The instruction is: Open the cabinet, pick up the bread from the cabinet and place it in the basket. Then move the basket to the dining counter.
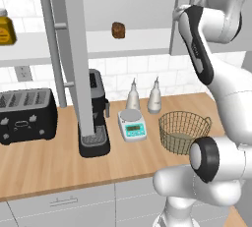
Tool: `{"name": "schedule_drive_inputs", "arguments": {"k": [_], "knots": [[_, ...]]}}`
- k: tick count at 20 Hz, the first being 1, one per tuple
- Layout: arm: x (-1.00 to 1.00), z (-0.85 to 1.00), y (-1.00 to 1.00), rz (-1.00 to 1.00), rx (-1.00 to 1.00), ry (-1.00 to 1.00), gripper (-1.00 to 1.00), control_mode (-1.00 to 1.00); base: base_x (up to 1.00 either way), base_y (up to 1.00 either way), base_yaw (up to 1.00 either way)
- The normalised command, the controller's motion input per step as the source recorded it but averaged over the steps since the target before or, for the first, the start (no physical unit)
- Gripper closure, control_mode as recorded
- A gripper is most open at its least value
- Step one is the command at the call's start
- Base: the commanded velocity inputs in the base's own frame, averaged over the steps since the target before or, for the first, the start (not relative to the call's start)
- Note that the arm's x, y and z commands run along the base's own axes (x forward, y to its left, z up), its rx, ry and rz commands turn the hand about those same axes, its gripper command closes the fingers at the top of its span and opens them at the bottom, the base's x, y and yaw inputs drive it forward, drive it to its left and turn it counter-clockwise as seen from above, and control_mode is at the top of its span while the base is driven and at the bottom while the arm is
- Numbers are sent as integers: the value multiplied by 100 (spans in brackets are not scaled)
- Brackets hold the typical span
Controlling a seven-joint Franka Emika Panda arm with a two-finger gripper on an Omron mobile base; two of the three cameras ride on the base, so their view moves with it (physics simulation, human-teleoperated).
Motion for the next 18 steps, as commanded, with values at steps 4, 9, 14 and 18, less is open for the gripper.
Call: {"name": "schedule_drive_inputs", "arguments": {"k": [4,9,14,18], "knots": [[89,-33,1,0,0,-4,-100,-100,0,0,0],[65,-23,0,0,1,0,-100,-100,0,0,0],[50,-41,7,0,1,-6,100,-100,0,0,0],[47,-30,0,0,4,-3,100,-100,0,0,0]]}}
